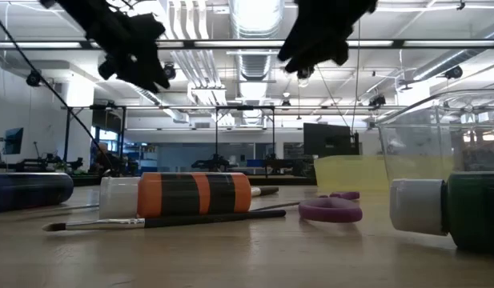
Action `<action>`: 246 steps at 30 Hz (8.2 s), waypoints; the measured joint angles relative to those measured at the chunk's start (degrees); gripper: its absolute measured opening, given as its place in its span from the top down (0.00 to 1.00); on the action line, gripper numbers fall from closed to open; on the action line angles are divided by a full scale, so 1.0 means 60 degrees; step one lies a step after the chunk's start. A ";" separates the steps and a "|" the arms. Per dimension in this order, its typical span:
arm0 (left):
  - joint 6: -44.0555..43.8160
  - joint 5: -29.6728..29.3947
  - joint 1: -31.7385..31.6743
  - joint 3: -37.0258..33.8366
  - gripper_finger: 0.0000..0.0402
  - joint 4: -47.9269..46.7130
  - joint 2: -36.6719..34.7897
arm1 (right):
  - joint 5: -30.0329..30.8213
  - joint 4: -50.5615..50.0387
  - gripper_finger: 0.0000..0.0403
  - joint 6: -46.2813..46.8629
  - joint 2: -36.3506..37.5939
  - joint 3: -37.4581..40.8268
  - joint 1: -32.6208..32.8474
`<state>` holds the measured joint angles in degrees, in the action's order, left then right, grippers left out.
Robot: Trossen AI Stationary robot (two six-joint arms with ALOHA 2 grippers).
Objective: Pick & Place Paint Supplies
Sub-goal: Put the foundation brush into the transparent bin, then put the eyeshadow brush into the transparent bin
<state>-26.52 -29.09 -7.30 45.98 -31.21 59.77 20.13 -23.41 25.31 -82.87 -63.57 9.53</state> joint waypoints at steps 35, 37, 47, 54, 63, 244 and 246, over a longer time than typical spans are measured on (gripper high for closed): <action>-0.6597 0.1570 0.0228 -0.0988 0.47 -0.0093 0.4553 | 0.1433 -0.1331 0.53 0.2397 0.2473 0.1745 0.3629; -0.6711 0.1425 0.0369 -0.0977 0.47 -0.0060 0.4553 | 0.1434 -0.1295 0.53 0.2399 0.2473 0.1745 0.3681; -0.7372 0.0992 0.0873 -0.0988 0.47 0.0097 0.4557 | 0.1677 -0.1276 0.53 0.2541 0.2473 0.1745 0.4023; -0.7669 0.0833 0.1043 -0.1004 0.47 0.0118 0.4579 | 0.1700 -0.1272 0.53 0.2500 0.2473 0.1745 0.4063; -0.7926 0.0805 0.1120 -0.1446 0.48 0.0465 0.4579 | 0.1907 -0.1276 0.53 0.2464 0.2473 0.1745 0.4063; 0.3092 0.4570 0.1389 -0.1337 0.24 0.7696 0.2014 | -0.0938 -0.8890 0.45 0.3466 0.0112 -0.0169 0.3372; 0.3092 0.4617 0.1389 -0.1337 0.24 0.7696 0.2014 | -0.0938 -0.8888 0.43 0.3523 0.0111 -0.0153 0.3371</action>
<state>-7.97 -1.39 1.04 37.95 14.96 71.85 14.50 -76.74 46.45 -82.20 -64.49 29.76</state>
